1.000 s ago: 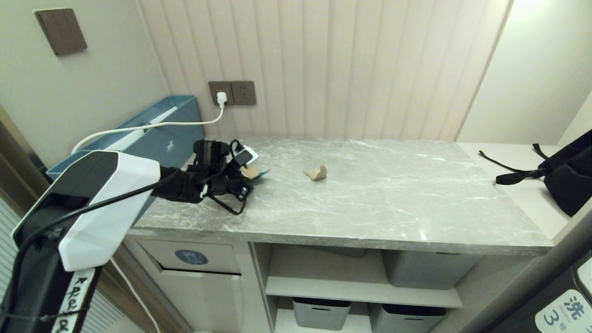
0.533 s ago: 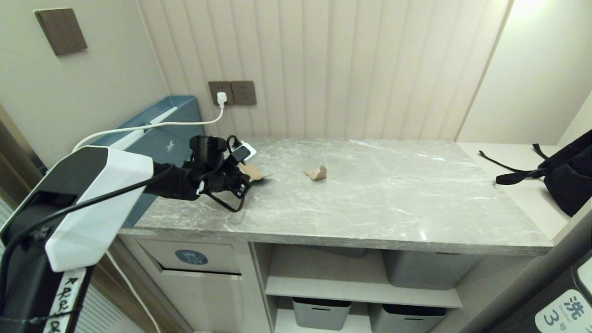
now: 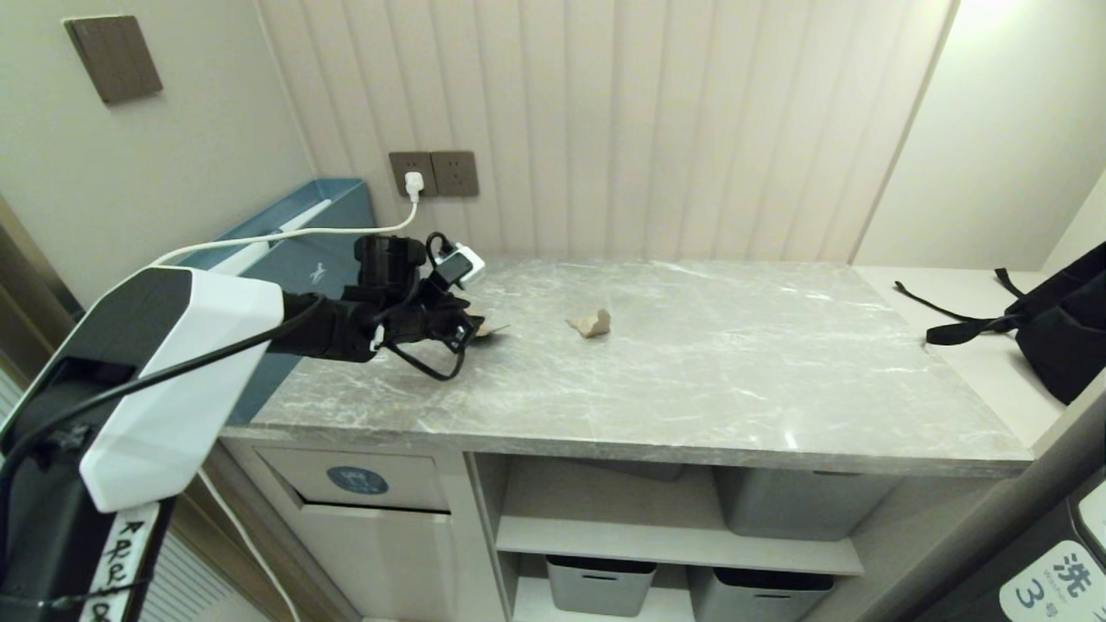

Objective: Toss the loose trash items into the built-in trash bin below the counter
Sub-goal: Pick up the garbage

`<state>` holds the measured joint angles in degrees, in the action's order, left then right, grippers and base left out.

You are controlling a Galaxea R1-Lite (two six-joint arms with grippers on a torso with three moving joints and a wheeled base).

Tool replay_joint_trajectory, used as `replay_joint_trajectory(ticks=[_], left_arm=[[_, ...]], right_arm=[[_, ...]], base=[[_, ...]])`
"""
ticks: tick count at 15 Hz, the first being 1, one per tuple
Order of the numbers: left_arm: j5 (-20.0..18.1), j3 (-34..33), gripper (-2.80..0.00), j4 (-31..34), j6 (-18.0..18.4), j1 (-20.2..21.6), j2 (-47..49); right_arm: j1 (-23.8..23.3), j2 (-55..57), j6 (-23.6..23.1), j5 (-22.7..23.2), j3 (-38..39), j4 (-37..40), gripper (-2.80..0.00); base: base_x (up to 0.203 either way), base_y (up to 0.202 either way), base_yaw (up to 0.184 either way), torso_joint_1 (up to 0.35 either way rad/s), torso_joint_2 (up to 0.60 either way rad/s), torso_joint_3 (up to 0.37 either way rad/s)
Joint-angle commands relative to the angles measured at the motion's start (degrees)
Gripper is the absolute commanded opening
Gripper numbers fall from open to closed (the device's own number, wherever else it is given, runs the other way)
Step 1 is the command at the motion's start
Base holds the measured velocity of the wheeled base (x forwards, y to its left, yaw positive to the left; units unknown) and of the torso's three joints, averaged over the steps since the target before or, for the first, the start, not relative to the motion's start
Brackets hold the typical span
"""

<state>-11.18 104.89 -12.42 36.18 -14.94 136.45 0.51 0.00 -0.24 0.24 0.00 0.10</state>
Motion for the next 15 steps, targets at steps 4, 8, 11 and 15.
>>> replay_joint_trajectory(ticks=[4, 8, 11, 15], left_arm=[[-2.33, 5.49, 0.00, -0.26, 0.35, -1.84, 4.03], [-3.06, 5.41, 0.00, -3.05, 0.38, -1.76, 6.05], [-2.80, 5.32, 0.00, -2.65, 0.56, -1.41, 6.85], [-2.63, 5.51, 0.00, -2.66, 0.56, -0.98, 8.58]], right_arm=[[0.02, -0.09, -0.02, 0.02, 0.00, -0.01, -2.80], [0.02, -0.09, -0.02, 0.02, 0.00, -0.01, -2.80], [0.02, -0.09, -0.02, 0.02, 0.00, -0.01, -2.80], [0.02, -0.09, -0.02, 0.02, 0.00, -0.01, -2.80]], base=[[0.000, 0.000, 0.000, 0.000, 0.00, 0.000], [0.000, 0.000, 0.000, 0.000, 0.00, 0.000], [0.000, 0.000, 0.000, 0.000, 0.00, 0.000], [0.000, 0.000, 0.000, 0.000, 0.00, 0.000]])
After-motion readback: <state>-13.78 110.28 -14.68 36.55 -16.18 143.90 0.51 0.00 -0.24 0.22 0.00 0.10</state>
